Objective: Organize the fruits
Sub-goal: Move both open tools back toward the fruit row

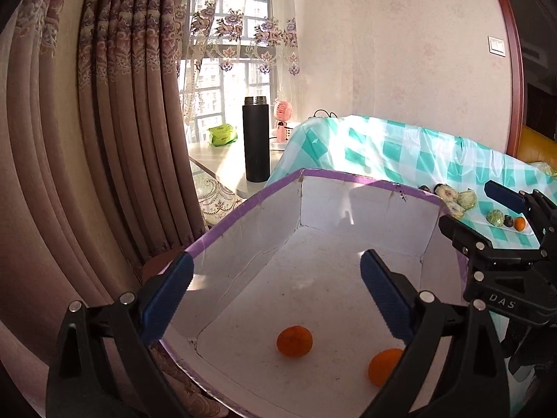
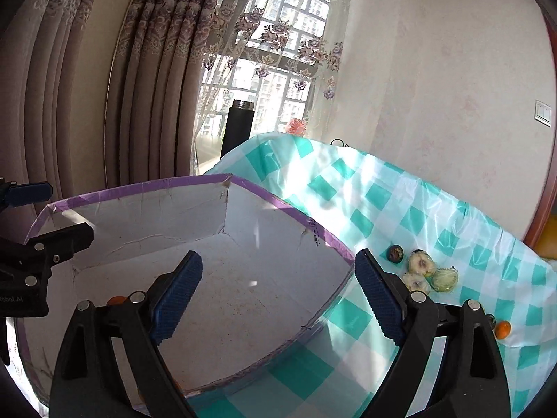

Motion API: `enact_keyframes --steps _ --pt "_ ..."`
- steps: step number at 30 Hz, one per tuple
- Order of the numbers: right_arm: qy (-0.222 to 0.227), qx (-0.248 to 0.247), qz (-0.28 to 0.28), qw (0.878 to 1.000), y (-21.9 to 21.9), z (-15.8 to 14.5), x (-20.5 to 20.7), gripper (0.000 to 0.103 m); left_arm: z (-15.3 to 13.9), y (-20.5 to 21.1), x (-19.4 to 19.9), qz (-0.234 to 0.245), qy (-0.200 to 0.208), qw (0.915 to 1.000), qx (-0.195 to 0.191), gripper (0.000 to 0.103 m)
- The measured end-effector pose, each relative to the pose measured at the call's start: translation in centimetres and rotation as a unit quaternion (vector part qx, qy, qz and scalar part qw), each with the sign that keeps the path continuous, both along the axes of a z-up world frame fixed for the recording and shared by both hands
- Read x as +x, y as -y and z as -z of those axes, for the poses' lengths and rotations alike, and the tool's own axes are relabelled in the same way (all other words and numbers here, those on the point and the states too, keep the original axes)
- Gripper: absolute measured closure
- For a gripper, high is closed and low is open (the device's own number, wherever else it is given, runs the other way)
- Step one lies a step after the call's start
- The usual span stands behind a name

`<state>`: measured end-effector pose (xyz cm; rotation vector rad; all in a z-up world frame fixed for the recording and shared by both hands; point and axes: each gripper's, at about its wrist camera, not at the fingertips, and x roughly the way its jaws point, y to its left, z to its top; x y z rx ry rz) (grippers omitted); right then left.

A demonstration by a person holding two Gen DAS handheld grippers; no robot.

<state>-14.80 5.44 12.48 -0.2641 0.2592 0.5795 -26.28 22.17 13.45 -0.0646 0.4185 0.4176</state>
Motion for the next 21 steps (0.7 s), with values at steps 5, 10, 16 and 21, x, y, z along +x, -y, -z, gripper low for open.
enact_keyframes --steps 5,10,16,21 --pt "-0.024 -0.001 0.087 0.996 5.8 2.1 3.2 0.017 -1.9 5.6 -0.7 0.079 0.07 0.994 0.026 0.002" --pt "-0.073 0.016 0.199 0.977 12.9 4.6 6.9 0.017 -1.1 13.0 1.9 0.208 0.051 0.9768 0.012 0.002" --pt "-0.111 0.046 0.321 0.939 21.9 6.9 10.7 0.017 3.9 21.5 8.5 0.31 -0.04 0.9498 -0.012 0.002" --pt "-0.173 0.08 0.41 0.892 29.0 8.9 15.8 0.017 8.1 25.1 17.0 0.299 -0.118 0.9447 -0.062 0.002"
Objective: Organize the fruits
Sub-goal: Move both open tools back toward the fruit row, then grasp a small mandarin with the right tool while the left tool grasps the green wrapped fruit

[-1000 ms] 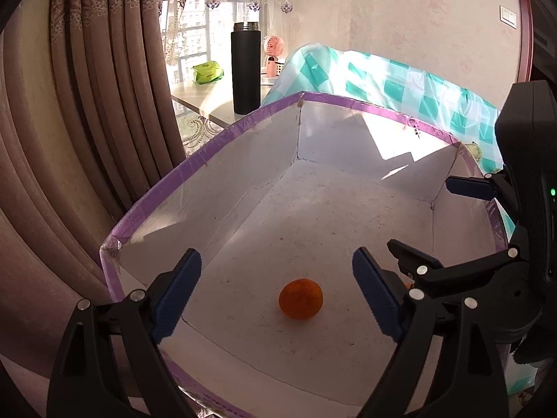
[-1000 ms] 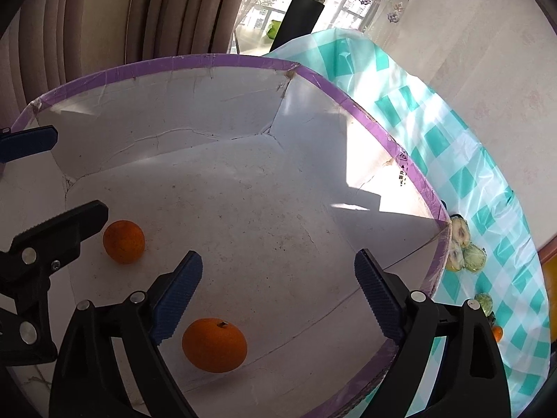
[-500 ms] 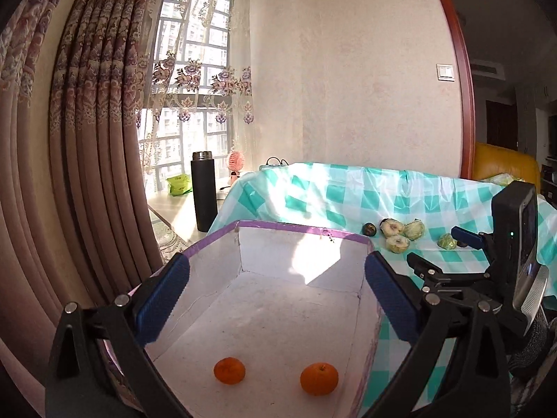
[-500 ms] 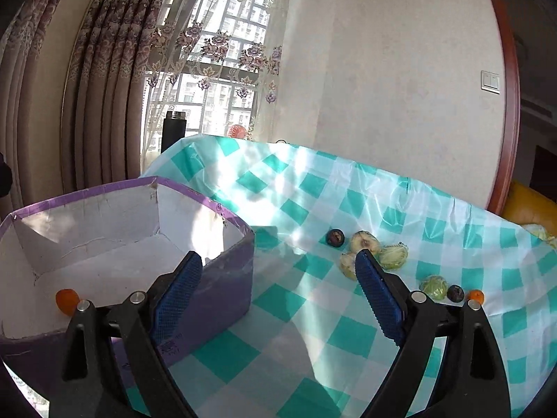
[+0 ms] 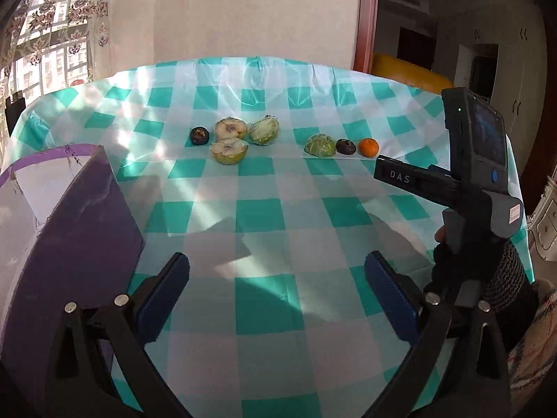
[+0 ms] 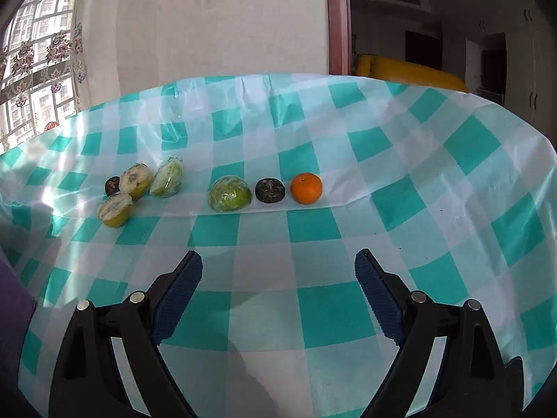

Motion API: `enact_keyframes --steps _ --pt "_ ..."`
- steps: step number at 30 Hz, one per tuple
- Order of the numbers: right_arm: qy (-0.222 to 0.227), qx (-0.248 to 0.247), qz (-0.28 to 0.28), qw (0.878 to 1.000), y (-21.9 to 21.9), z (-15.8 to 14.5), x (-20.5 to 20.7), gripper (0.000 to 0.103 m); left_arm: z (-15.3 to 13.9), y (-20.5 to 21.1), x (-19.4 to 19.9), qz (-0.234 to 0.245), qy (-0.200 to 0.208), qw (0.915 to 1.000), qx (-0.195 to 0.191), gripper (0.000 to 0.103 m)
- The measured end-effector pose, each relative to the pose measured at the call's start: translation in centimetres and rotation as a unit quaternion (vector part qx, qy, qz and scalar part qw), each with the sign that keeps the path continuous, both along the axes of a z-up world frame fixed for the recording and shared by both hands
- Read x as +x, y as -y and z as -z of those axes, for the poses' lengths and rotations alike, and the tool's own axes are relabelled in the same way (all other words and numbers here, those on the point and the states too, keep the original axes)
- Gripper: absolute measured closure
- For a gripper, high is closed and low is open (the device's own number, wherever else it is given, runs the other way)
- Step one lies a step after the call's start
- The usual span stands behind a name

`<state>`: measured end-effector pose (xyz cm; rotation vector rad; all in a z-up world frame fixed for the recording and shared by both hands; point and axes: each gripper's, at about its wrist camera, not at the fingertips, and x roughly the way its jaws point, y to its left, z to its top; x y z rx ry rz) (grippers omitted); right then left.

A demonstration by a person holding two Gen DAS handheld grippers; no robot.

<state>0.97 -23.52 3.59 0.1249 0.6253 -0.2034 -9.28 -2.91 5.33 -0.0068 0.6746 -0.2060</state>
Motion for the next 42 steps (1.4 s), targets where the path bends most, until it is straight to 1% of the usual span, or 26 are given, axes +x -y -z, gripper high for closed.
enact_keyframes --steps 2,3,6,9,11,12,14,15,16,18,19,21,23,25,28,29,31,34,36,38,39,41,42 --pt "-0.017 0.008 0.018 1.0 1.4 0.4 2.5 0.017 1.2 0.9 3.5 -0.012 -0.026 0.9994 -0.017 0.002" --pt "-0.028 0.002 0.022 0.999 1.7 0.6 3.9 0.017 1.8 1.3 5.1 -0.017 -0.039 0.9988 -0.026 0.002" --pt "-0.074 -0.041 0.024 0.996 1.8 1.4 8.0 0.017 3.2 2.2 9.1 -0.023 -0.065 0.9968 -0.041 0.002" --pt "-0.11 -0.056 0.018 0.992 2.1 2.2 11.1 0.018 4.0 2.9 12.3 -0.028 -0.086 0.9947 -0.05 0.002" --pt "-0.117 -0.062 0.01 0.991 2.1 2.4 12.7 0.022 4.0 2.9 13.8 -0.031 -0.091 0.9928 -0.072 0.002" --pt "-0.12 -0.069 0.005 0.99 2.0 2.5 13.3 0.024 3.9 3.0 14.3 -0.034 -0.09 0.9924 -0.077 0.002" --pt "-0.129 -0.083 -0.004 0.988 1.8 2.8 14.7 0.029 3.9 3.5 15.7 -0.035 -0.089 0.9927 -0.074 0.002" --pt "-0.135 -0.078 -0.008 0.988 1.9 3.0 15.2 0.04 3.9 3.9 16.4 -0.033 -0.09 0.993 -0.069 0.002" --pt "-0.138 -0.065 -0.011 0.988 2.1 3.1 15.7 0.052 3.9 4.3 17.1 -0.029 -0.089 0.9935 -0.065 0.002" --pt "-0.135 -0.038 -0.018 0.99 2.6 3.2 16.1 0.058 3.7 5.3 18.5 -0.019 -0.083 0.9945 -0.061 0.002" --pt "-0.134 -0.037 -0.015 0.99 2.7 3.2 16.2 0.061 3.6 5.9 19.1 -0.013 -0.08 0.9952 -0.056 0.002" --pt "-0.123 -0.013 -0.014 0.992 3.3 3.0 15.8 0.063 3.5 7.1 20.4 -0.003 -0.072 0.9965 -0.041 0.002" --pt "-0.101 0.047 0.002 0.994 5.1 2.9 15.2 0.063 3.3 8.4 21.8 0.005 -0.065 0.9975 -0.027 0.002" --pt "-0.079 0.093 0.011 0.992 6.5 2.9 14.7 0.063 3.3 9.8 23.1 0.018 -0.063 0.9977 -0.017 0.003" --pt "-0.056 0.145 0.018 0.988 7.9 3.1 14.4 0.063 3.3 11.7 25.1 0.032 -0.061 0.9976 -0.004 0.004" --pt "-0.048 0.16 0.019 0.986 8.5 3.3 14.4 0.063 3.3 12.1 25.7 0.035 -0.062 0.9975 0.0 0.007" --pt "-0.037 0.175 0.023 0.984 8.8 3.4 13.8 0.063 3.6 12.7 27.3 0.033 -0.071 0.9969 0.005 0.012" --pt "-0.029 0.186 0.03 0.982 9.0 3.6 13.6 0.063 4.1 13.3 29.5 0.042 -0.097 0.9944 0.013 0.019" --pt "-0.028 0.189 0.03 0.981 9.1 3.7 13.7 0.063 4.5 13.6 30.4 0.043 -0.111 0.9925 0.027 0.021" --pt "-0.027 0.188 0.031 0.981 8.9 3.7 13.8 0.063 4.7 14.1 30.7 0.045 -0.107 0.9916 0.057 0.024" --pt "-0.027 0.188 0.03 0.981 9.0 3.2 14.1 0.063 4.7 14.3 30.7 0.049 -0.105 0.9911 0.065 0.025" --pt "-0.027 0.189 0.029 0.981 8.9 2.8 14.6 0.063 4.7 14.7 30.4 0.061 -0.095 0.9911 0.07 0.04" --pt "-0.026 0.19 0.029 0.981 8.9 2.8 14.6 0.063 4.7 14.7 30.4 0.059 -0.093 0.991 0.076 0.043"
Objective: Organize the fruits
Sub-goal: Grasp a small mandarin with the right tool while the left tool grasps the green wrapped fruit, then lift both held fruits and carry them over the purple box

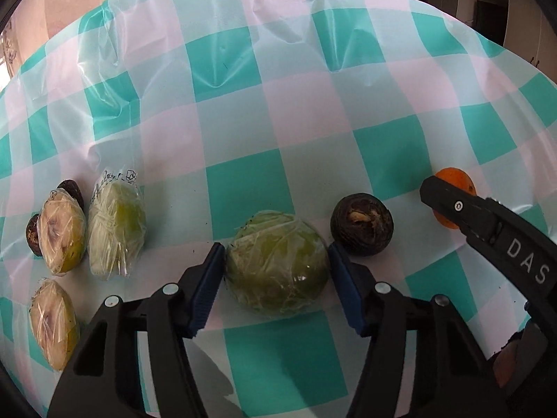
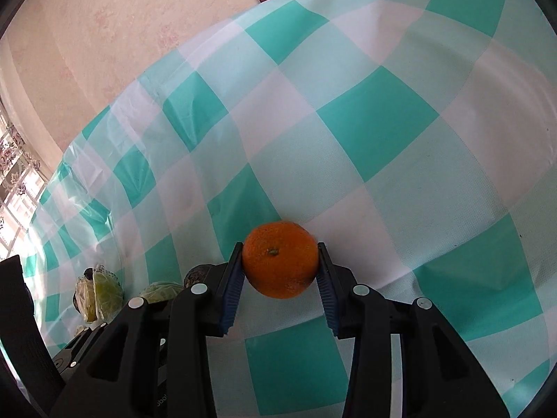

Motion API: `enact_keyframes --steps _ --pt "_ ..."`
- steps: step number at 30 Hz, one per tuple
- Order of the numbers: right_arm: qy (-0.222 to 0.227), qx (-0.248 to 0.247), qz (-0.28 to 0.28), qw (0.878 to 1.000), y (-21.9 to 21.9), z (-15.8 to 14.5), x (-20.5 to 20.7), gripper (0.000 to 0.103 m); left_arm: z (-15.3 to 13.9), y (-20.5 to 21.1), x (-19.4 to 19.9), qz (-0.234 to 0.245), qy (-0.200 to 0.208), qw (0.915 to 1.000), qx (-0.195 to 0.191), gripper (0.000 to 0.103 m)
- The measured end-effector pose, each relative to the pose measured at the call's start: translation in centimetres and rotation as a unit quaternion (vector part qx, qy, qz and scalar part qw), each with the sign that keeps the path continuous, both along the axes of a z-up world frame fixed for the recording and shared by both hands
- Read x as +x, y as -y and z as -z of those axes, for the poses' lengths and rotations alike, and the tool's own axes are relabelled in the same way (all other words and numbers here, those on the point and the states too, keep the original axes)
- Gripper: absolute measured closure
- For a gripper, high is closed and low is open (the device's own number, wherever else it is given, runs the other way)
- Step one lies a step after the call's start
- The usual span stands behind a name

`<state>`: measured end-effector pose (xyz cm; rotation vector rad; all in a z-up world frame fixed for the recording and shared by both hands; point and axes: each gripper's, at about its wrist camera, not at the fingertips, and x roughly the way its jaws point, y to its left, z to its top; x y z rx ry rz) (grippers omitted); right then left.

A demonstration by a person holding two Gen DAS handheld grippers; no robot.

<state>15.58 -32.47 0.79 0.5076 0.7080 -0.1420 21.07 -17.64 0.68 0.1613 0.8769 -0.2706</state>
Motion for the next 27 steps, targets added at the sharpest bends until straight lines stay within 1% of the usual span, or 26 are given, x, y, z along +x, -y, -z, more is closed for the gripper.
enact_keyframes --steps 2,4,8,10,12,16,18,20,22,24,25,27 --pt "0.002 0.001 -0.001 1.0 0.2 0.0 -0.3 0.063 -0.1 -0.5 0.0 0.0 -0.001 0.9999 -0.016 0.044" --pt "0.004 0.002 0.001 1.0 0.1 0.1 -0.3 0.063 -0.3 -1.6 0.0 -0.002 -0.002 0.9989 -0.047 0.044" --pt "0.01 0.005 0.005 1.0 0.1 0.2 -0.2 0.063 -0.7 -3.7 0.4 -0.021 0.001 0.9954 -0.094 0.044" --pt "0.02 0.008 0.006 1.0 0.1 0.1 -0.3 0.063 -0.9 -4.0 0.4 -0.021 0.005 0.9947 -0.101 0.044" --pt "0.027 0.009 0.011 1.0 0.1 -0.1 -0.5 0.063 -1.0 -4.2 0.5 -0.024 0.009 0.9947 -0.1 0.044" --pt "0.05 0.014 0.006 0.999 0.0 -0.6 -0.9 0.063 -1.4 -6.0 -1.1 -0.053 0.017 0.9928 -0.106 0.044" --pt "0.06 0.019 0.002 0.998 0.0 -0.7 -1.1 0.063 -1.8 -6.8 -2.9 -0.067 0.023 0.9921 -0.104 0.044" --pt "0.057 0.019 -0.009 0.998 -0.1 -0.8 -1.1 0.063 -2.4 -8.1 -6.1 -0.081 0.036 0.9909 -0.101 0.044" --pt "0.066 0.018 -0.014 0.998 -0.2 -1.1 -1.5 0.063 -3.1 -9.3 -8.9 -0.092 0.048 0.9893 -0.102 0.044" --pt "0.071 0.014 -0.014 0.997 -0.5 -1.3 -2.1 0.063 -3.6 -10.3 -12.0 -0.102 0.062 0.9886 -0.091 0.044" --pt "0.072 0.015 -0.018 0.997 -0.8 -1.4 -2.3 0.063 -3.6 -10.0 -14.0 -0.104 0.07 0.9886 -0.084 0.044" --pt "0.06 0.022 -0.021 0.998 -1.3 -1.2 -3.1 0.063 -3.3 -11.0 -16.7 -0.112 0.072 0.9882 -0.076 0.044"
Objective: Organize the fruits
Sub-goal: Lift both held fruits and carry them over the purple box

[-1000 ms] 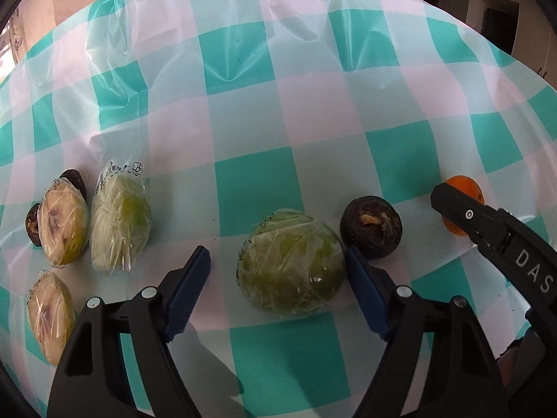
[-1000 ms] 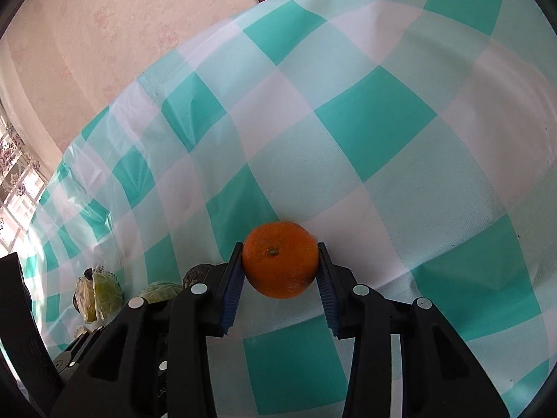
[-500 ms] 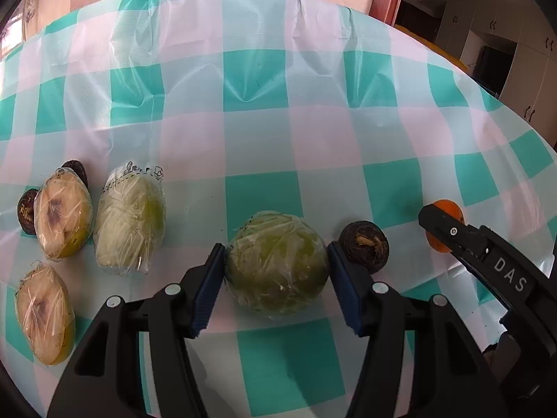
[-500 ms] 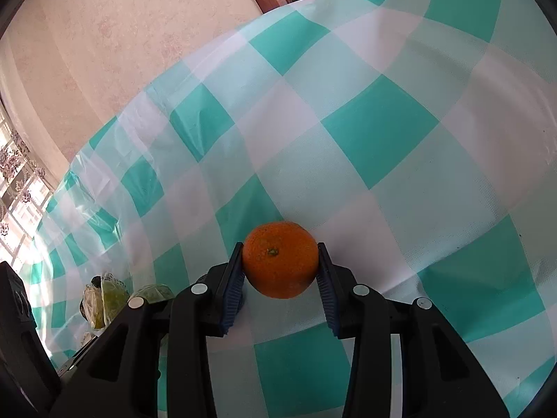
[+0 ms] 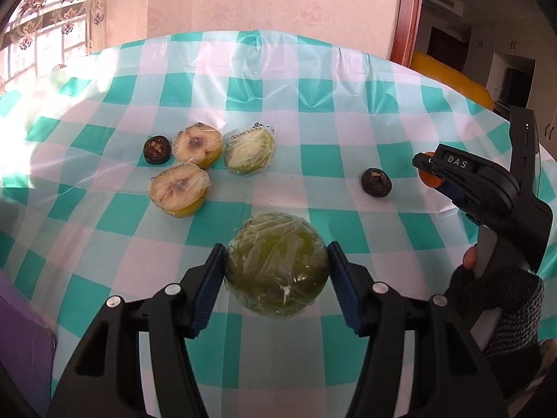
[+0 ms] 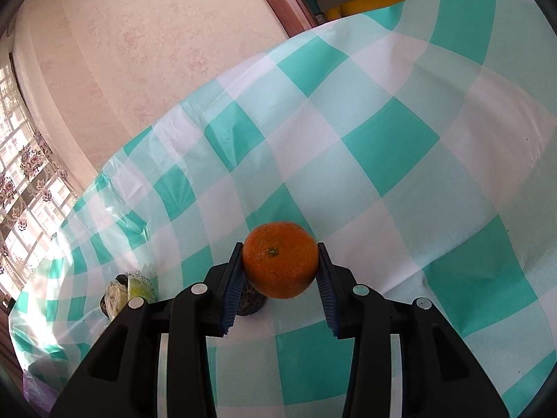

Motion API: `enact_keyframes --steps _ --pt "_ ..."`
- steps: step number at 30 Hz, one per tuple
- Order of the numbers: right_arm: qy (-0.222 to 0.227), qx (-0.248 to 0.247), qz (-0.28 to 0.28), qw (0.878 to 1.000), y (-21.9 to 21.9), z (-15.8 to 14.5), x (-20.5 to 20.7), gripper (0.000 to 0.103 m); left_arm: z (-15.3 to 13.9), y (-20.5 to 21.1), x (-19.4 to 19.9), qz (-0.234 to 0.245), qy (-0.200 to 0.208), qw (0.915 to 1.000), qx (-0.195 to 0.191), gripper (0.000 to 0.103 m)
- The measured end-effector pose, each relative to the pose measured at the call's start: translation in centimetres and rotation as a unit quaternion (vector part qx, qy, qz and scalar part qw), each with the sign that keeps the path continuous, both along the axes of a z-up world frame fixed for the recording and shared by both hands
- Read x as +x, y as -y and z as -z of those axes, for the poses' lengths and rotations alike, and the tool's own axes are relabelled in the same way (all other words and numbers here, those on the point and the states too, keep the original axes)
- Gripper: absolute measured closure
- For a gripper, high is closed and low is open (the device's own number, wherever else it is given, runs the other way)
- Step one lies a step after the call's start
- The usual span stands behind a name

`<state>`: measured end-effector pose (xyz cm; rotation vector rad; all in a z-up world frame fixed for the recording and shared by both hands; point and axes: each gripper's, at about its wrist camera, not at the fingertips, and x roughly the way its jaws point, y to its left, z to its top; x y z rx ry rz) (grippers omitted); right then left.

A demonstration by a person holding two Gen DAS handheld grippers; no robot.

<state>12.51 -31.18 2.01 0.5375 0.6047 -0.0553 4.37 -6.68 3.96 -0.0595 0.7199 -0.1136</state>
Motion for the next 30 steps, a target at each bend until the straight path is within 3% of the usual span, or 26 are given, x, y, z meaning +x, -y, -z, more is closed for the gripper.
enact_keyframes --steps 5,13,24,30 --pt "-0.008 0.011 -0.011 1.0 -2.2 0.0 -3.5 0.063 0.7 -4.4 -5.7 -0.033 -0.017 0.9988 -0.031 0.044" --pt "-0.02 0.016 -0.048 0.999 -7.0 -0.1 -9.6 0.063 0.5 -8.6 -13.2 -0.059 0.011 0.998 -0.016 0.044" --pt "-0.028 -0.019 -0.134 0.99 -12.7 -0.2 -17.3 0.063 1.1 -10.0 -15.4 -0.061 0.037 0.9962 -0.05 0.044" --pt "-0.014 -0.042 -0.16 0.986 -13.9 -0.5 -20.9 0.063 0.8 -9.1 -16.2 -0.051 0.062 0.9963 -0.031 0.044"
